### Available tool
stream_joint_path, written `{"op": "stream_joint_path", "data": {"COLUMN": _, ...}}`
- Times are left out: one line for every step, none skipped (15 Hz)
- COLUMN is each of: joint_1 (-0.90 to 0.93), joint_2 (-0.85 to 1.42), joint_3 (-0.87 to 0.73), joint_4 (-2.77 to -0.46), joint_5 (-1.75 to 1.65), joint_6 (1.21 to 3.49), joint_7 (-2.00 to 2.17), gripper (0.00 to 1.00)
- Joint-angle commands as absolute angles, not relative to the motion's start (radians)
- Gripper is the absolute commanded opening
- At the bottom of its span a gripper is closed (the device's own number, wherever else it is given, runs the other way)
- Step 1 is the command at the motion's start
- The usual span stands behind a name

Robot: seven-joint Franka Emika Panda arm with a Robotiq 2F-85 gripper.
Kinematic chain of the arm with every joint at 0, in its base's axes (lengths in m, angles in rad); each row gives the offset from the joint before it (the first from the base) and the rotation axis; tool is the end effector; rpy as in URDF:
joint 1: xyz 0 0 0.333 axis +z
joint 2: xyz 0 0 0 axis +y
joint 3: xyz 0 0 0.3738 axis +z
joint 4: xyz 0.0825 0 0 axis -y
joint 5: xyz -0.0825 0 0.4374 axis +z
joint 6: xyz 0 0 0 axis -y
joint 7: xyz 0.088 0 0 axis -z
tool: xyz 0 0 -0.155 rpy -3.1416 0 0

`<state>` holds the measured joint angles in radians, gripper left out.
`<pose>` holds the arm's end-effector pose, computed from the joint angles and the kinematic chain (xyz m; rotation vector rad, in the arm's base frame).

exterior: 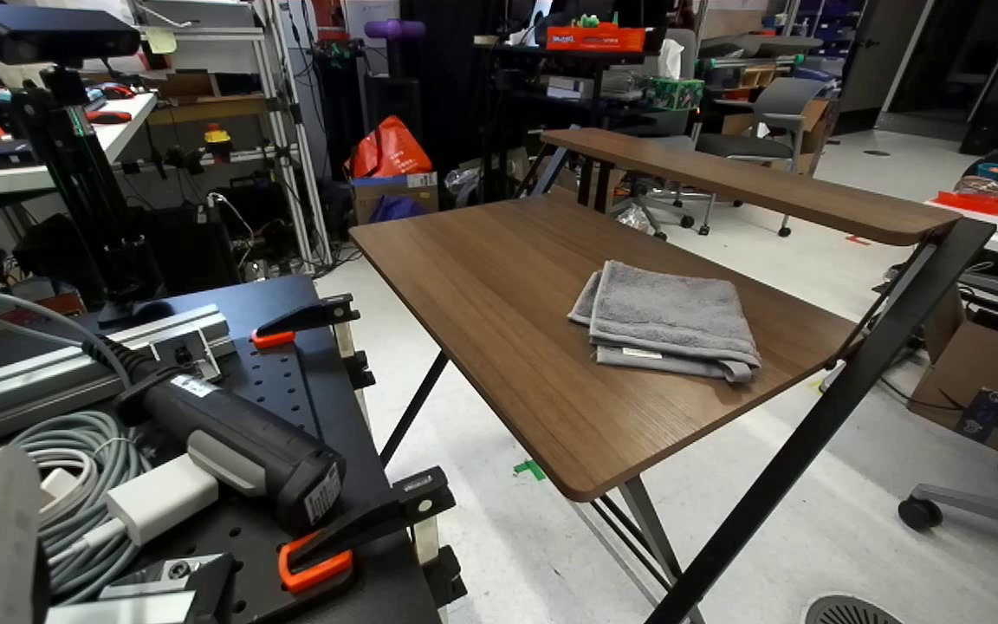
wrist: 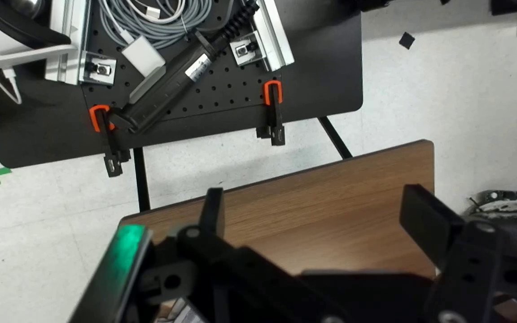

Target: Move the towel slightly to the left

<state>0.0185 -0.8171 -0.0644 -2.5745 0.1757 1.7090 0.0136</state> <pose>0.3103 0.0093 0.4926 -2.9185 0.0973 0.0714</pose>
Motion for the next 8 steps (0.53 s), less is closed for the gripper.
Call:
{"op": "stream_joint_path", "data": {"joint_1": -0.020, "joint_2": -0.737, "joint_3": -0.041, "joint_4": -2.576, "joint_5": 0.170, "joint_6": 1.860, "joint_7": 0.028, "gripper": 1.00}}
{"op": "stream_joint_path", "data": {"joint_1": -0.025, "joint_2": -0.710, "joint_3": -0.038, "joint_4": -2.576, "joint_5": 0.166, "joint_6": 1.915, "joint_7": 0.034, "gripper": 1.00}}
{"op": "stream_joint_path", "data": {"joint_1": -0.030, "joint_2": -0.668, "joint_3": -0.042, "joint_4": -2.572, "joint_5": 0.167, "joint_6": 1.971, "joint_7": 0.037, "gripper": 1.00}}
{"op": "stream_joint_path", "data": {"joint_1": -0.035, "joint_2": -0.626, "joint_3": -0.041, "joint_4": -2.568, "joint_5": 0.166, "joint_6": 2.037, "joint_7": 0.045, "gripper": 1.00}}
{"op": "stream_joint_path", "data": {"joint_1": -0.041, "joint_2": -0.577, "joint_3": -0.044, "joint_4": -2.559, "joint_5": 0.168, "joint_6": 2.102, "joint_7": 0.055, "gripper": 1.00}}
{"op": "stream_joint_path", "data": {"joint_1": -0.049, "joint_2": -0.518, "joint_3": -0.046, "joint_4": -2.545, "joint_5": 0.170, "joint_6": 2.174, "joint_7": 0.072, "gripper": 1.00}}
{"op": "stream_joint_path", "data": {"joint_1": -0.056, "joint_2": -0.459, "joint_3": -0.047, "joint_4": -2.527, "joint_5": 0.173, "joint_6": 2.230, "joint_7": 0.092, "gripper": 1.00}}
{"op": "stream_joint_path", "data": {"joint_1": -0.061, "joint_2": -0.406, "joint_3": -0.045, "joint_4": -2.510, "joint_5": 0.169, "joint_6": 2.281, "joint_7": 0.111, "gripper": 1.00}}
